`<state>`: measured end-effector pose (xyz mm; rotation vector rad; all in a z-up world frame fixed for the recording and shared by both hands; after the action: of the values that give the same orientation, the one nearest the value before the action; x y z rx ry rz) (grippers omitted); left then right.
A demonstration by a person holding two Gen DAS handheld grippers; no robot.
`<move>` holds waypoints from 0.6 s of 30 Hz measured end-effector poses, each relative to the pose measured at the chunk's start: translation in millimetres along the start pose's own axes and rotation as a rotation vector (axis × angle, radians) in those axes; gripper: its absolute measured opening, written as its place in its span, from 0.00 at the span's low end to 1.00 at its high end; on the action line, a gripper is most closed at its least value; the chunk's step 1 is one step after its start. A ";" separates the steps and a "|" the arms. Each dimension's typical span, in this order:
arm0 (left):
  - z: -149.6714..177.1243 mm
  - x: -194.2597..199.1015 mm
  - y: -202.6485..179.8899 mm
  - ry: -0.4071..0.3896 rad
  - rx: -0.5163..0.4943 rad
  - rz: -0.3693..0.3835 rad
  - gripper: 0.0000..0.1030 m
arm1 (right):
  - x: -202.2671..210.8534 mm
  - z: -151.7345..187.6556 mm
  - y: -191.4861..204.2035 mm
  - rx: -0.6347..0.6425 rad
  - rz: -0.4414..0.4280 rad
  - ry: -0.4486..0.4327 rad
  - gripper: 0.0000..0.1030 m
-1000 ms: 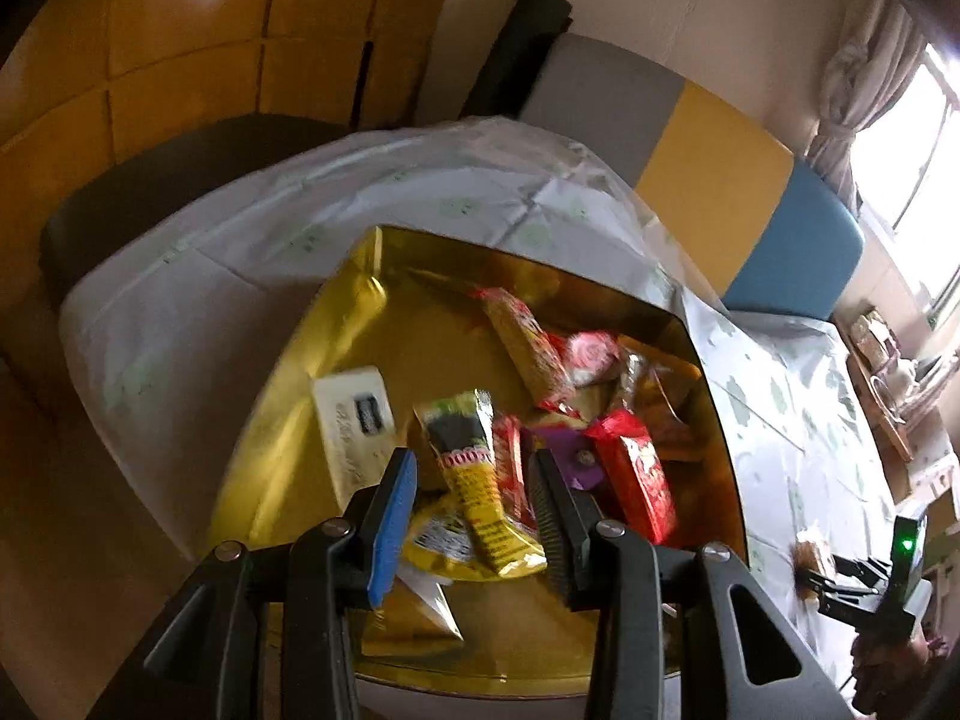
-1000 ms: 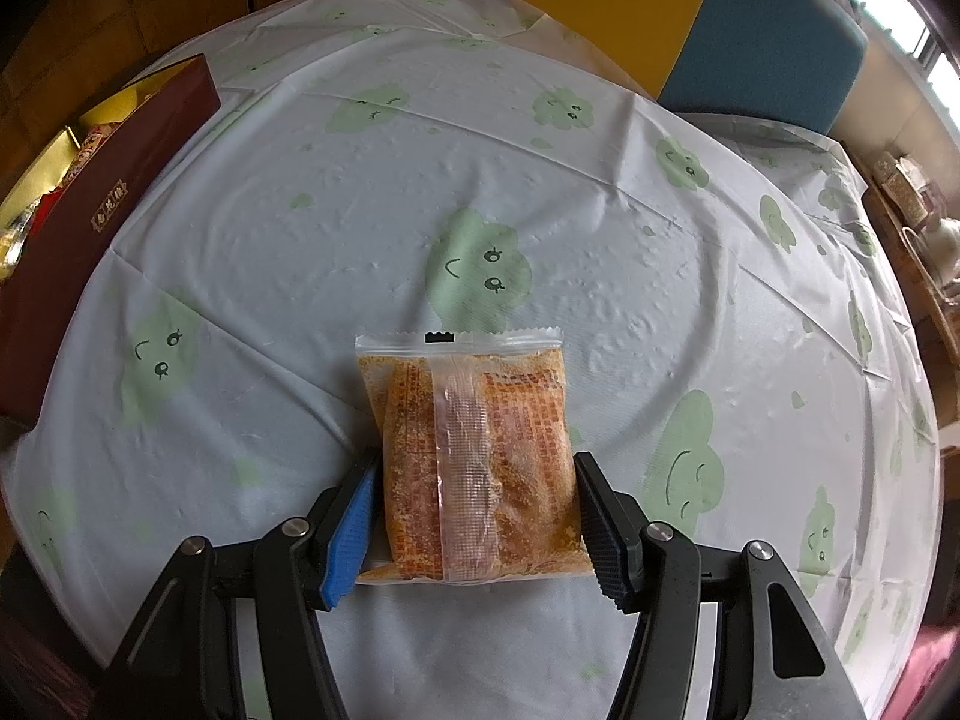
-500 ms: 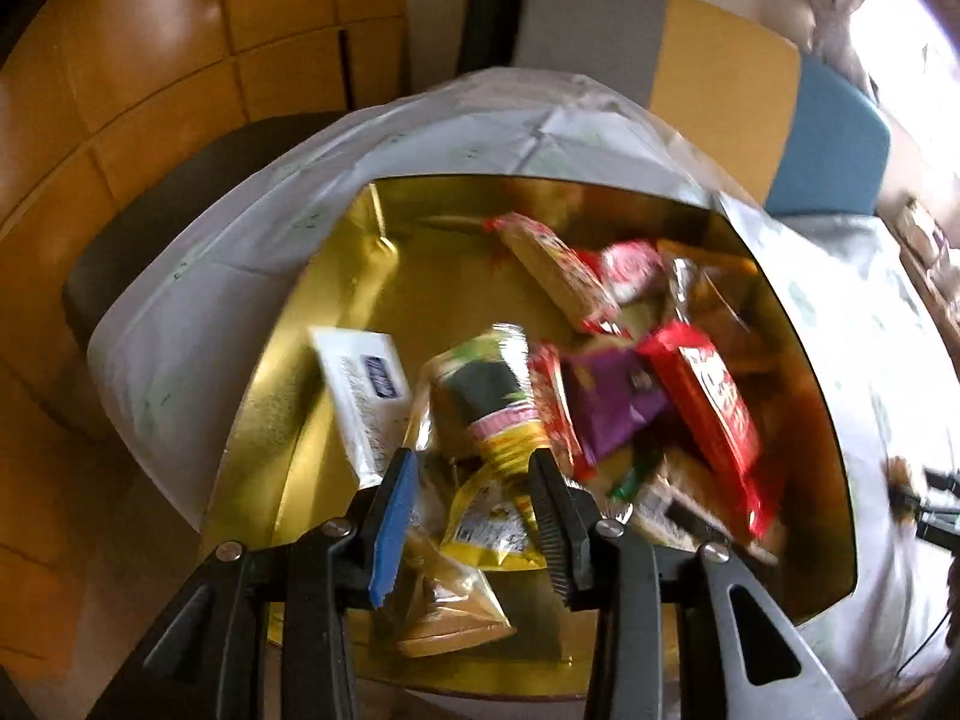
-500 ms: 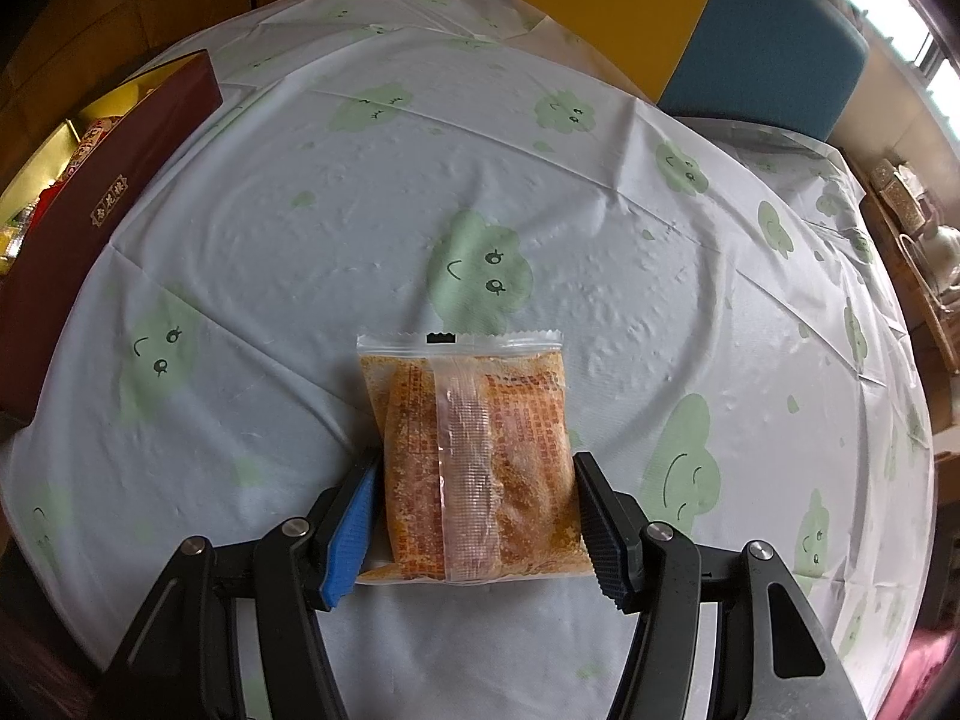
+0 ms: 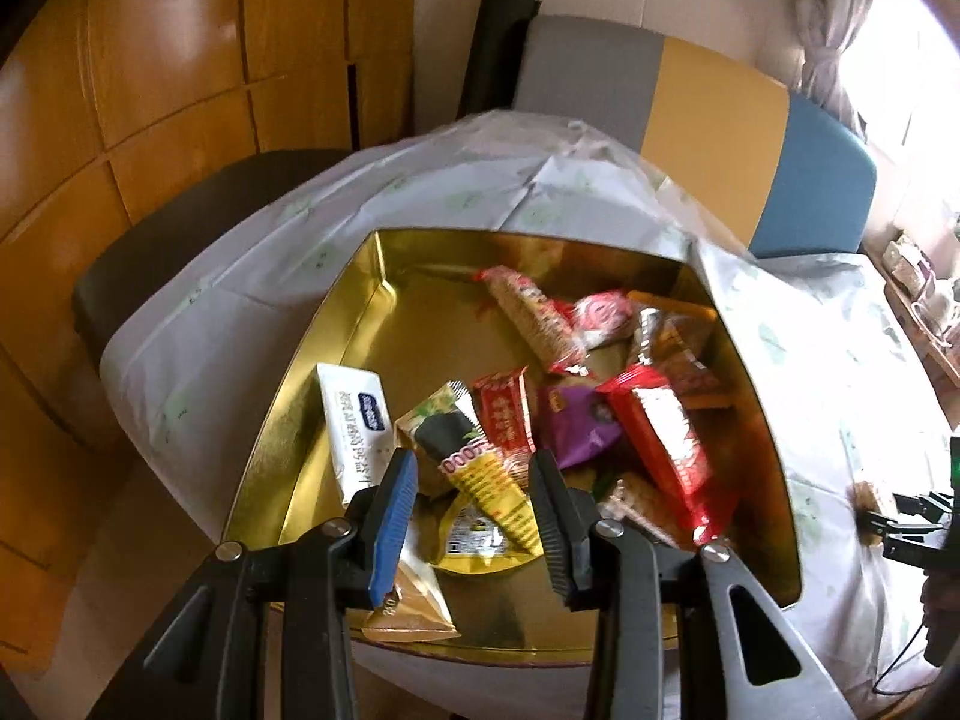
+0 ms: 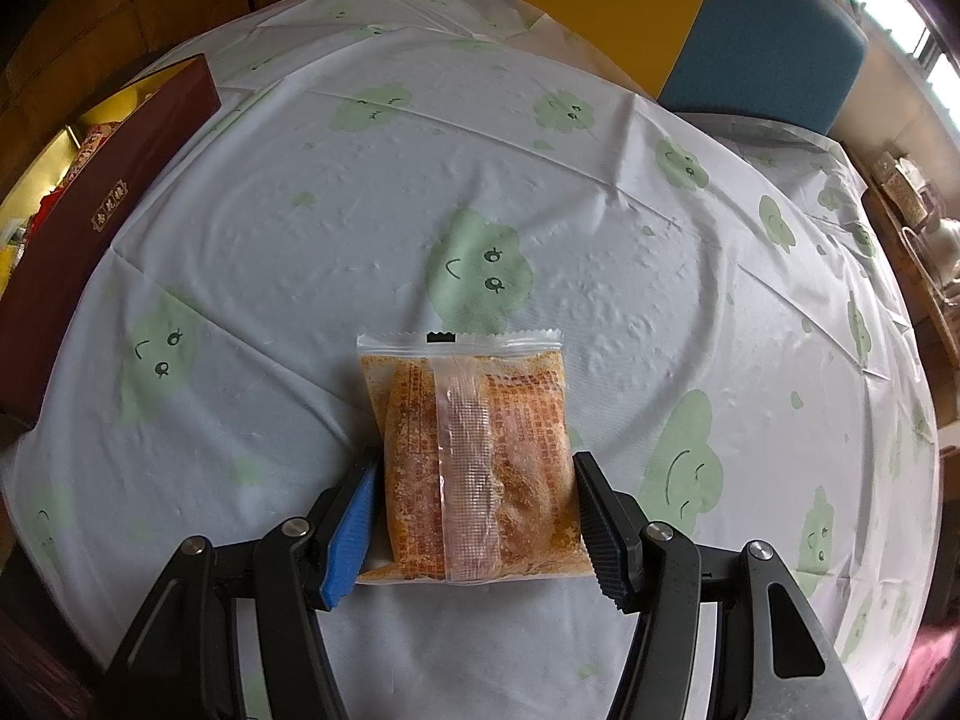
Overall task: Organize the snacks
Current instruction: 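Carry the bread pack with the right gripper over the gold tin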
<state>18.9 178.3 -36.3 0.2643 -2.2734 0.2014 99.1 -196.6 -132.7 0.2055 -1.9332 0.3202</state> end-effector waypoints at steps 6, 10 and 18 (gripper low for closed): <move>-0.8 7.3 -8.4 -0.017 -0.011 0.027 0.38 | -2.0 -1.1 -1.6 -0.023 -0.004 0.011 0.60; 1.0 8.8 -9.6 -0.019 -0.009 0.036 0.38 | -3.4 -3.2 -1.4 -0.033 0.002 0.024 0.59; 5.3 4.6 -7.9 -0.004 0.003 0.047 0.38 | -5.3 -6.7 -3.8 -0.066 0.001 0.035 0.59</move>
<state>14.2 168.9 -35.8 0.2128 -2.2846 0.2284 108.1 -198.1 -134.8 0.1545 -1.9061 0.2579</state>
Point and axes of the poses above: each gripper's, at about its wrist camera, not at the fingertips, and x roughly against the way its jaws point, y to its left, z to its underside, the point moved 5 cm from there along -x, roughly the way its jaws point
